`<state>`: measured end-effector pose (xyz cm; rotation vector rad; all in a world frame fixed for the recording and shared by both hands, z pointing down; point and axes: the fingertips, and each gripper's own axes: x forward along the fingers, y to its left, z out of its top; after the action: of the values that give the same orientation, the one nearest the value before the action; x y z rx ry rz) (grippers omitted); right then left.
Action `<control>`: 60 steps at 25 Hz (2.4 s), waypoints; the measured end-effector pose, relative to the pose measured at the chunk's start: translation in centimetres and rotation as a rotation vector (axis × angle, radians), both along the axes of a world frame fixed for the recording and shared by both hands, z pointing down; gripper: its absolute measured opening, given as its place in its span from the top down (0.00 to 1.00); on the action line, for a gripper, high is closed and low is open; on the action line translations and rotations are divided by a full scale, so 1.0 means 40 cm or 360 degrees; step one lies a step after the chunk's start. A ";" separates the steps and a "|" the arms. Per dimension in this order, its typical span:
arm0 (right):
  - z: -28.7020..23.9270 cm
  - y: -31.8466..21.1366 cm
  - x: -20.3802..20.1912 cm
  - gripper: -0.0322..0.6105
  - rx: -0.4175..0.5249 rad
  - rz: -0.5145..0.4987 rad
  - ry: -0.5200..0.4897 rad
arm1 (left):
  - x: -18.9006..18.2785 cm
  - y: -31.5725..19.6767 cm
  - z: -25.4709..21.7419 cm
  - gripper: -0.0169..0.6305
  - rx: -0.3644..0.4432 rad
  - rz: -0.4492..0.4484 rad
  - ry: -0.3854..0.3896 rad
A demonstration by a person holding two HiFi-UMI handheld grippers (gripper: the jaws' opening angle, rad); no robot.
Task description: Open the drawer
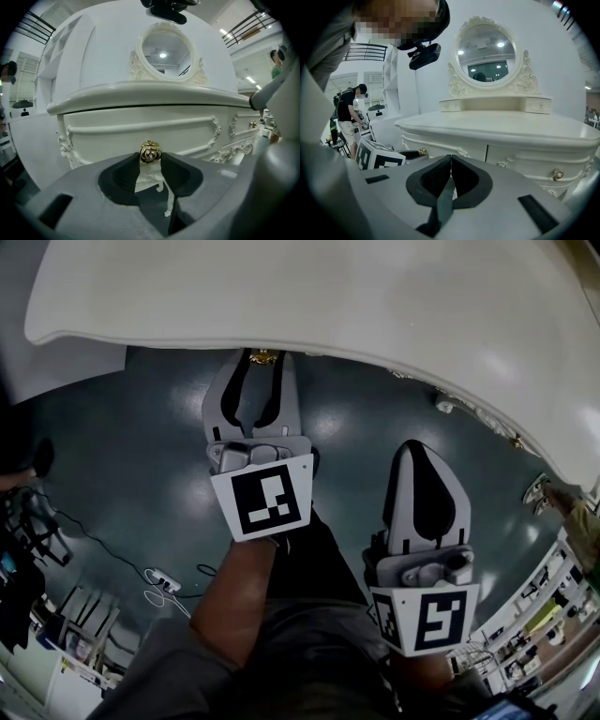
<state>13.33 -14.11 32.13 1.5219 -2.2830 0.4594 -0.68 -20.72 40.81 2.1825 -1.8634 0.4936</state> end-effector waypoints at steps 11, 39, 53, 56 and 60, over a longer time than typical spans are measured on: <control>-0.013 0.027 -0.005 0.93 0.0025 -0.0013 -0.0013 | -0.009 0.050 0.002 0.74 -0.0006 0.0007 0.0002; -0.053 0.141 -0.022 0.93 0.0125 -0.0017 -0.0042 | -0.044 0.218 0.019 0.74 -0.0048 0.0022 -0.0039; -0.068 0.156 -0.031 0.93 0.0159 -0.0052 -0.0062 | -0.045 0.251 0.031 0.76 -0.0073 0.0022 -0.0048; -0.066 0.163 -0.042 0.93 0.0159 -0.0060 -0.0063 | -0.050 0.258 0.035 0.76 -0.0071 0.0032 -0.0062; -0.059 0.167 -0.048 0.93 0.0137 -0.0084 -0.0028 | -0.041 0.282 0.068 0.96 -0.0117 0.0055 -0.0079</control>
<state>11.43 -7.44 29.77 1.4988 -2.3785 0.3661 -2.32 -9.46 43.52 2.1766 -1.8050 0.6185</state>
